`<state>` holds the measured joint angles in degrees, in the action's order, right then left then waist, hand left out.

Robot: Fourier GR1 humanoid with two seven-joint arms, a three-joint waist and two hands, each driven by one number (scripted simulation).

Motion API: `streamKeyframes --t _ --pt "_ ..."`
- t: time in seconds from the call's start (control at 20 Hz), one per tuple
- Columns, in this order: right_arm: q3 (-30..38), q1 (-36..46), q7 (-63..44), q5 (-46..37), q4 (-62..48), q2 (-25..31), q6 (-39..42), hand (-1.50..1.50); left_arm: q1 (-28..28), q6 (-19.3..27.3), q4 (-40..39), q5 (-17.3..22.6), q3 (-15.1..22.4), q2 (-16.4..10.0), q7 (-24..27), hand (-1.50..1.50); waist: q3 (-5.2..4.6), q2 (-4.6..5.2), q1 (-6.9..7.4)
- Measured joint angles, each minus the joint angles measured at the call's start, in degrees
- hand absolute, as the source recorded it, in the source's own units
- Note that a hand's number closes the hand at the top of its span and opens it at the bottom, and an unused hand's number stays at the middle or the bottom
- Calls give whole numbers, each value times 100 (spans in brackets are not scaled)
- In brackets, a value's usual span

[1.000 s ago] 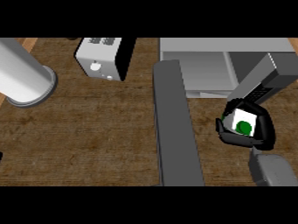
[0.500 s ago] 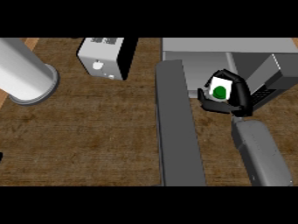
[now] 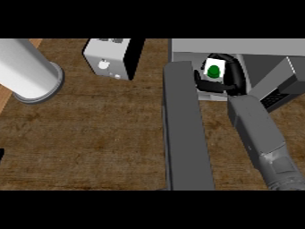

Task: Pick up the milk, place it into the microwave and close the microwave

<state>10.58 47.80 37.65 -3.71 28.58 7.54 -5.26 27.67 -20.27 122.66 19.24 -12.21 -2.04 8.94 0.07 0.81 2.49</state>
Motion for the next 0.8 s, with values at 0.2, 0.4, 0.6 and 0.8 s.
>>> streamKeyframes --t 0.2,0.4,0.6,0.8 --pt "117 506 227 -118 -679 120 -251 150 -175 -40 -61 81 -30 -80 -77 -150 3 45 99" --pt "149 896 348 -263 -1129 254 -500 150 -272 -55 -70 44 15 -84 -97 -150 5 82 186" --pt "151 1165 381 -406 -1445 385 -825 150 -381 -96 -124 8 90 -82 -84 -150 8 144 290" --pt "259 1374 302 -402 -1679 494 -1095 150 -516 -82 -149 -44 139 -85 -98 -150 13 204 393"
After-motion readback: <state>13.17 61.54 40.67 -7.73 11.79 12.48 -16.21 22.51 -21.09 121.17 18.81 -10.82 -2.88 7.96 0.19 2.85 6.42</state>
